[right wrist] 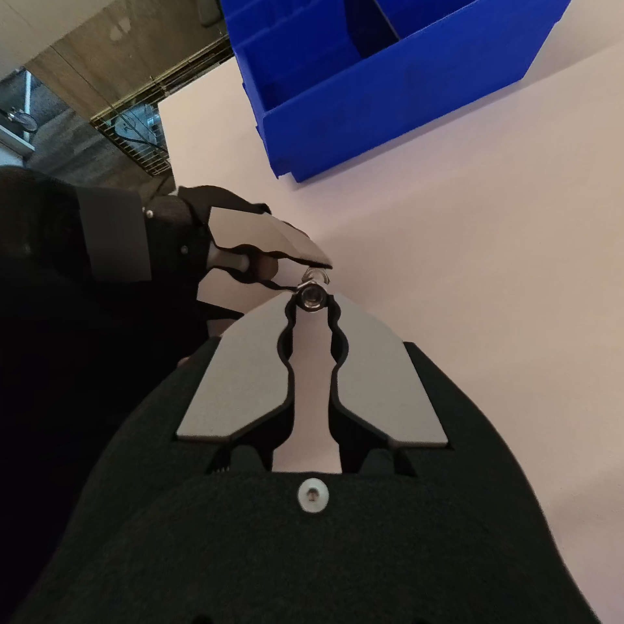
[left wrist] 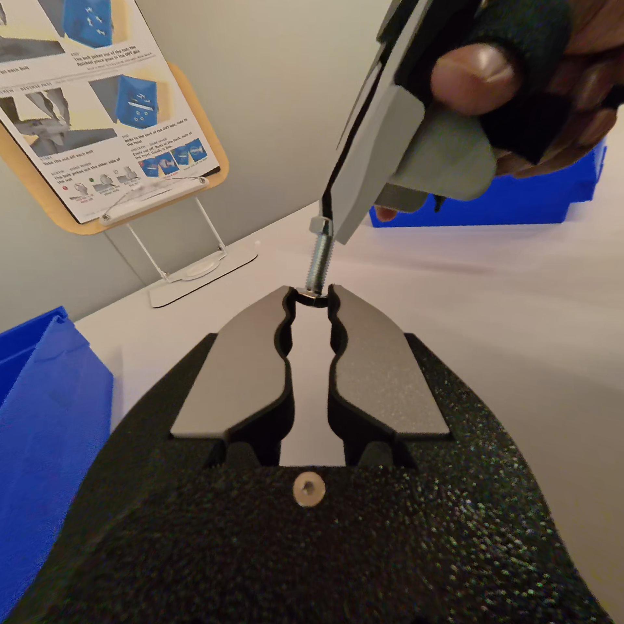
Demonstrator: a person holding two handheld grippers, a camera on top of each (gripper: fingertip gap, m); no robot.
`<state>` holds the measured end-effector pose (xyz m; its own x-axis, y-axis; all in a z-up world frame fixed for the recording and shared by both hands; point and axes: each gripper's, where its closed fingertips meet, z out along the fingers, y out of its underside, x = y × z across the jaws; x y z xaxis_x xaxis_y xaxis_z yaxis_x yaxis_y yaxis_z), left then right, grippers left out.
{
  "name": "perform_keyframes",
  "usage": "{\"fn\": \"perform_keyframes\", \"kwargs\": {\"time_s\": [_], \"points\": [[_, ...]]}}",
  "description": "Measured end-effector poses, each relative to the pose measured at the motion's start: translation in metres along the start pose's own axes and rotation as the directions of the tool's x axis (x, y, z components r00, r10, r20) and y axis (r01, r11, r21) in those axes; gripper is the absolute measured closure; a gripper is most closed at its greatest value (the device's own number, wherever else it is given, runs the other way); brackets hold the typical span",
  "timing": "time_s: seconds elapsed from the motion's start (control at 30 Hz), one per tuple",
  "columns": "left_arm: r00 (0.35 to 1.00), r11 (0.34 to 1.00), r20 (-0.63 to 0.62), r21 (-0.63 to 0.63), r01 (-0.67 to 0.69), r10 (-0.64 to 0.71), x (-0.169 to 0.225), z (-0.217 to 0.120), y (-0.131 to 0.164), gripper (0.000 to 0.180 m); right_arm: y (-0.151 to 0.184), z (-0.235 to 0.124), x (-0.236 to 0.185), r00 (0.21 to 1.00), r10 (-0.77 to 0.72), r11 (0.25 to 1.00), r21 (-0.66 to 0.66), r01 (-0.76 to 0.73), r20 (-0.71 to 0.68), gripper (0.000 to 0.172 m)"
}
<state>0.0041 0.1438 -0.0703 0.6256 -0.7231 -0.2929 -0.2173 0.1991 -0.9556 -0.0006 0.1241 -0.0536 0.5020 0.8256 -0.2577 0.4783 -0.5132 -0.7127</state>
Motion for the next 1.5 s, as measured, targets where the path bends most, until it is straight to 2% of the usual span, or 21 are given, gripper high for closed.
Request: {"fn": "perform_keyframes", "kwargs": {"time_s": [0.37,0.67,0.83,1.0,1.13,1.2,1.27,1.43,1.5], "points": [[0.997,0.999,-0.055,-0.005,0.054,-0.054,0.005,0.002,0.001,0.163,-0.001,0.002,0.002,0.997,-0.070,0.997,-0.030,0.069,-0.037,0.152],[0.990,0.994,-0.086,-0.002,0.113,-0.113,0.007,0.003,0.000,0.163,-0.005,0.002,0.001,0.991,-0.126,0.992,0.004,0.126,-0.035,0.148],[0.990,0.991,-0.051,-0.021,0.130,-0.131,-0.003,0.004,0.004,0.163,-0.002,-0.010,0.026,0.986,-0.117,0.993,0.019,0.120,-0.120,0.147],[0.993,0.992,0.022,-0.051,0.119,-0.118,-0.024,-0.002,0.013,0.163,0.037,-0.021,0.052,0.990,-0.045,0.999,-0.008,0.044,-0.133,0.147],[0.994,0.992,0.041,-0.077,0.100,-0.097,-0.034,-0.004,0.020,0.163,0.073,0.002,0.049,0.979,-0.182,0.973,-0.161,0.165,-0.095,0.148],[0.995,0.992,0.040,-0.081,0.094,-0.091,-0.036,-0.004,0.021,0.163,0.078,0.016,0.038,0.962,-0.268,0.944,-0.211,0.253,-0.048,0.148],[0.996,0.993,0.039,-0.082,0.085,-0.082,-0.035,-0.004,0.021,0.163,0.083,0.025,0.015,0.948,-0.314,0.922,-0.219,0.319,0.057,0.149],[0.998,0.995,0.053,-0.094,0.024,-0.019,-0.030,-0.008,0.022,0.163,0.114,0.027,-0.029,0.926,-0.306,0.917,-0.193,0.349,0.221,0.149],[0.999,0.994,0.052,-0.109,0.004,0.001,-0.028,-0.007,0.024,0.163,0.130,0.030,-0.030,0.923,-0.320,0.899,-0.239,0.367,0.213,0.150]]}}
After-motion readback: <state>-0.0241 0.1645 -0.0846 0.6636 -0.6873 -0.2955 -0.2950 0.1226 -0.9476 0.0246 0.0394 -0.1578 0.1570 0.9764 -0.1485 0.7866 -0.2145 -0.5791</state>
